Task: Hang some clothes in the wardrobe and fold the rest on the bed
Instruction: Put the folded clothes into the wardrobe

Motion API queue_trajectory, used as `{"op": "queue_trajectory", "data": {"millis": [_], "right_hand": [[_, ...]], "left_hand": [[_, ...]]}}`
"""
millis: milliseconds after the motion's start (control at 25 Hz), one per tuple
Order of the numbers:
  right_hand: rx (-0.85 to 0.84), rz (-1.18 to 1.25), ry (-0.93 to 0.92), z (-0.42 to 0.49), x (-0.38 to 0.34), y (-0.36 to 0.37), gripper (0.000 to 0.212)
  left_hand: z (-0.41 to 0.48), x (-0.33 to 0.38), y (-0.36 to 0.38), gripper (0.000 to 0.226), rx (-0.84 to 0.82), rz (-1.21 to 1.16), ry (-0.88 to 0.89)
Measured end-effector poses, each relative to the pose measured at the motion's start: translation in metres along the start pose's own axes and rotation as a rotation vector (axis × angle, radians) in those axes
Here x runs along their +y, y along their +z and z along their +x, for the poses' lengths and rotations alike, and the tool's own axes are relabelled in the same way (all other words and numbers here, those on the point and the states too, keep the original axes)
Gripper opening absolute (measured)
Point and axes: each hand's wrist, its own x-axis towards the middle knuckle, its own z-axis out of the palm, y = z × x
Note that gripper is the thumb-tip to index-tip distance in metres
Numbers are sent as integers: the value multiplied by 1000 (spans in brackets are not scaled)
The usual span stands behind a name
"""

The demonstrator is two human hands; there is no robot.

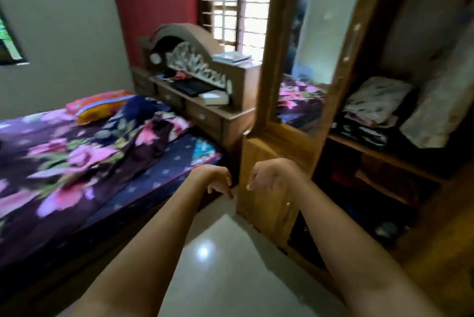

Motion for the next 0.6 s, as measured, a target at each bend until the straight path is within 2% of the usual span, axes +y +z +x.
{"op": "queue_trajectory", "data": {"millis": [200, 280, 360, 480, 600], "right_hand": [[-66, -133, -289, 4, -194, 42, 43], [-109, -255, -425, -10, -297, 72, 41], [-122, -269, -489, -16, -343, 85, 40], [-159, -429, -668, -70, -508, 157, 48], [-221, -547, -881, -130, -638, 218, 51]], "left_hand": [[-108, -162, 51, 57, 42, -161, -251], [-181, -240, 83, 56, 72, -247, -374], [-213, -279, 99, 57, 104, -291, -440], [-350, -392, 161, 57, 165, -377, -639], [-468, -474, 226, 37, 258, -472, -832]]}}
